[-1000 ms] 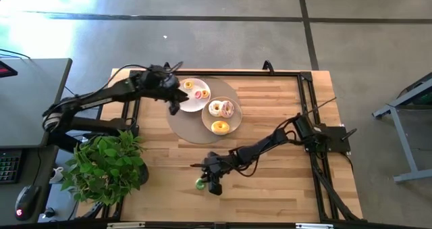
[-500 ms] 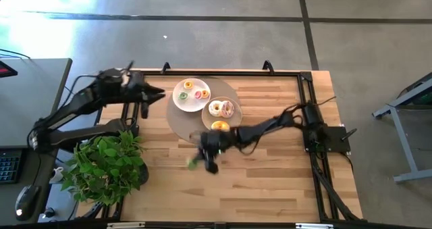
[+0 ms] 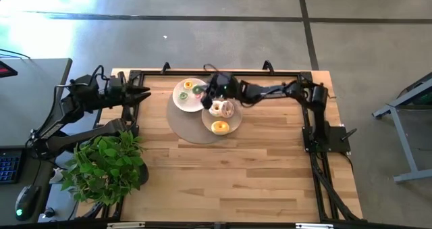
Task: Pick & Place donuts
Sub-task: Put the small green doughnut on the white plate, then return to Home Position
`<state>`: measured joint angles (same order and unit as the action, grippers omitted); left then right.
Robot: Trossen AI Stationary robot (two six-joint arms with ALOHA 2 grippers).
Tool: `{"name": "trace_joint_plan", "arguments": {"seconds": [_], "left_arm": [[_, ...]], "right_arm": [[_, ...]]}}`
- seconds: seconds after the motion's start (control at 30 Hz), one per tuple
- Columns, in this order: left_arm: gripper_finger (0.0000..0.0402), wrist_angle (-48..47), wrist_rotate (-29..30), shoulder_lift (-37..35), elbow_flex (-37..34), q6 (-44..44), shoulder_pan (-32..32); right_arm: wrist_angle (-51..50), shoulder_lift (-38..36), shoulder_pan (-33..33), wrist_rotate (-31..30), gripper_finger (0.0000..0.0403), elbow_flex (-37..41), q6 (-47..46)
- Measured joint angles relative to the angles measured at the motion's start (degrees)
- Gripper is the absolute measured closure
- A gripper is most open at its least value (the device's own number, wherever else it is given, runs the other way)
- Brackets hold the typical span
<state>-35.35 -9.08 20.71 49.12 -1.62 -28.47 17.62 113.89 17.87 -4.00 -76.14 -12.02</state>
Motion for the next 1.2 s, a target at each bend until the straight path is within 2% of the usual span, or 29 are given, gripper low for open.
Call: {"name": "trace_joint_plan", "arguments": {"seconds": [0.17, 0.33, 0.43, 0.6, 0.73, 1.2], "left_arm": [[0.0312, 0.00, 1.45, 0.16, 0.00, 0.02, 0.00], [0.0312, 0.00, 2.18, 0.18, 0.00, -0.09, -0.02], [0.0312, 0.00, 2.19, 0.18, 0.00, -0.11, -0.02], [0.0312, -0.57, 2.21, 0.18, 0.00, -0.14, -0.01], [0.0312, -1.37, 2.21, 0.18, -0.01, -0.35, 0.00], [0.0312, -3.03, 2.09, 0.13, -0.02, -1.51, 0.00]], "right_arm": [[1.34, 3.37, 2.60, 2.13, 0.0400, 0.02, -5.40], [4.36, 7.24, 1.43, 3.02, 0.0400, 0.02, -7.60], [4.38, 8.35, 0.21, 1.31, 0.0400, 0.04, -7.48], [4.28, 8.39, -1.00, -1.72, 0.0389, 0.07, -2.29], [5.14, 8.37, -1.12, -0.53, 0.0382, 0.07, 1.78], [7.24, 6.98, -1.18, 1.03, 0.0312, 0.07, 2.09]]}}
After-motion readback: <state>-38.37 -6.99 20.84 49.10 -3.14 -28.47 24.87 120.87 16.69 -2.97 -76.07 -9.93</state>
